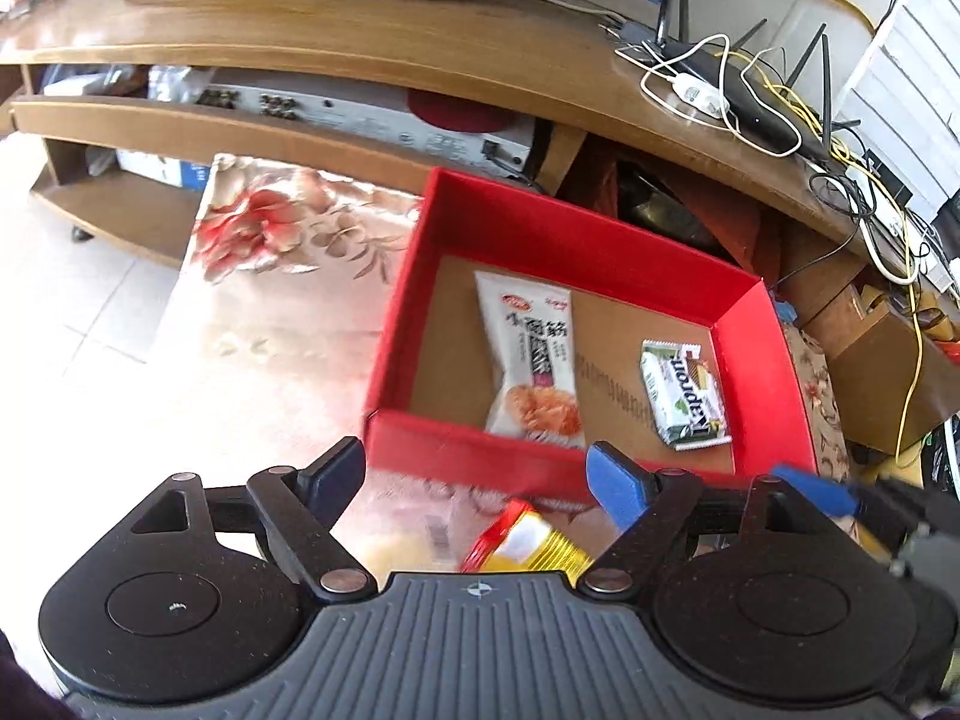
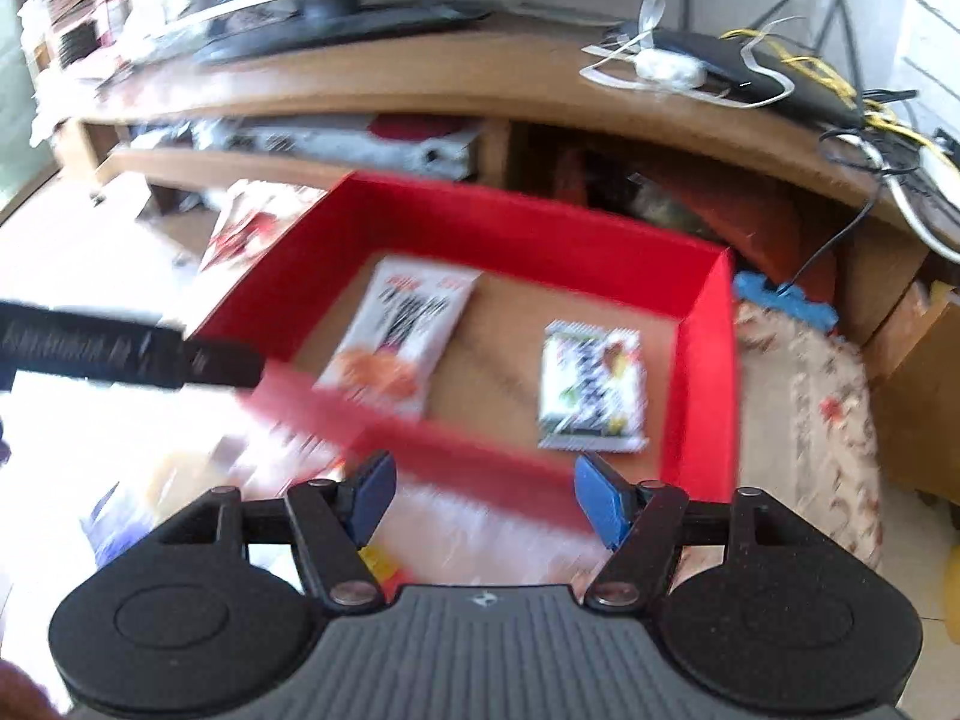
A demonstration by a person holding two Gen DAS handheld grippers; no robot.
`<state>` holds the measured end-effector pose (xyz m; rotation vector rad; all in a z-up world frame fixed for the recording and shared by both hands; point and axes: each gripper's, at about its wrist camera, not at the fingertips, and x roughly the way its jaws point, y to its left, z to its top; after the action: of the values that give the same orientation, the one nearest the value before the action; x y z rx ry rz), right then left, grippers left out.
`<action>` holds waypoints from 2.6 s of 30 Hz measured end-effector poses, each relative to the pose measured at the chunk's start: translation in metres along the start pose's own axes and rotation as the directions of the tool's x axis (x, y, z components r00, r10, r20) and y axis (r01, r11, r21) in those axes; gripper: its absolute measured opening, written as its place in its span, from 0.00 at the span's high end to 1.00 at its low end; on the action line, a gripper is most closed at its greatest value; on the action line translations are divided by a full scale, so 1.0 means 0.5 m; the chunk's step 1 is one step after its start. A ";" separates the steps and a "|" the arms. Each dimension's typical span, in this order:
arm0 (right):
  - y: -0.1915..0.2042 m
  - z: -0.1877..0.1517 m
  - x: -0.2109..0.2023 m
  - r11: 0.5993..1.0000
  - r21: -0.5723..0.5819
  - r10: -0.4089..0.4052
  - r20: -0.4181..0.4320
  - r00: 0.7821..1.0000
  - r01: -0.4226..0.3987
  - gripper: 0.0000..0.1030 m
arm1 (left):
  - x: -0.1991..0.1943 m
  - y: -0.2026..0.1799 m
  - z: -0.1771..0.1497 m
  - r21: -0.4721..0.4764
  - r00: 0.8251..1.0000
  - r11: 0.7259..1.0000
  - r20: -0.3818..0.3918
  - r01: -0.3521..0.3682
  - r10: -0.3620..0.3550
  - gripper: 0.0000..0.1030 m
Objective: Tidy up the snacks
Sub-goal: 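Grasp the yellow snack tube with left tool while right tool grasps white pouch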
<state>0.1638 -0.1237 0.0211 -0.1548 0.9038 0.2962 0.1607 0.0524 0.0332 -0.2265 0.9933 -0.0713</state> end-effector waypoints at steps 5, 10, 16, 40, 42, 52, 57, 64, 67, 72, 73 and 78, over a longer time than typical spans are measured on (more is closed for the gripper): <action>0.060 -0.043 -0.007 0.995 -0.060 0.073 -0.064 0.995 -0.077 0.39 | -0.025 0.031 -0.027 -0.037 1.000 0.999 -0.019 0.016 -0.017 0.17; 0.097 -0.064 0.011 0.989 -0.112 0.083 -0.102 0.991 -0.094 0.35 | -0.046 0.048 -0.062 -0.039 0.999 0.999 -0.038 0.033 -0.035 0.17; 0.121 -0.064 0.018 0.979 -0.155 0.113 -0.139 0.984 -0.134 0.33 | -0.069 0.064 -0.096 -0.039 0.997 0.998 -0.058 0.058 -0.060 0.16; 0.046 -0.113 -0.057 0.993 -0.073 0.083 -0.121 0.989 -0.092 0.50 | -0.042 -0.013 -0.254 0.191 0.970 0.978 -0.239 0.085 -0.038 0.14; 0.042 -0.116 -0.063 0.993 -0.066 0.091 -0.117 0.989 -0.099 0.50 | -0.025 -0.023 -0.263 0.216 0.967 0.974 -0.253 0.063 -0.007 0.14; 0.026 -0.121 -0.072 0.990 -0.042 0.127 -0.107 0.986 -0.132 0.50 | 0.026 -0.042 -0.265 0.261 0.967 0.964 -0.225 -0.056 0.117 0.28; 0.018 -0.120 -0.079 0.991 -0.032 0.128 -0.093 0.987 -0.131 0.50 | 0.009 -0.051 -0.268 0.273 0.975 0.961 -0.204 -0.034 0.092 0.46; 0.022 -0.117 -0.083 0.991 -0.030 0.127 -0.085 0.988 -0.130 0.50 | -0.009 -0.052 -0.263 0.246 0.981 0.969 -0.192 0.006 0.043 0.56; 0.024 -0.116 -0.083 0.990 -0.030 0.131 -0.083 0.988 -0.134 0.50 | 0.006 -0.055 -0.262 0.218 0.978 0.976 -0.208 0.026 0.020 0.52; 0.025 -0.109 -0.084 0.990 -0.028 0.138 -0.077 0.987 -0.140 0.50 | 0.027 -0.059 -0.255 0.145 0.973 0.987 -0.229 0.067 -0.033 0.19; 0.025 -0.109 -0.083 0.990 -0.028 0.137 -0.079 0.988 -0.139 0.50 | 0.032 -0.066 -0.254 0.146 0.974 0.987 -0.225 0.062 -0.028 0.17; 0.020 -0.109 -0.080 0.991 -0.026 0.129 -0.080 0.988 -0.131 0.50 | 0.050 -0.127 -0.281 0.335 0.975 0.940 -0.177 -0.066 0.132 0.23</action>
<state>0.0966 -0.1357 0.0194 -0.1375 0.9891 0.4280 0.0594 -0.0358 -0.0468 0.1398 1.1718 -0.1677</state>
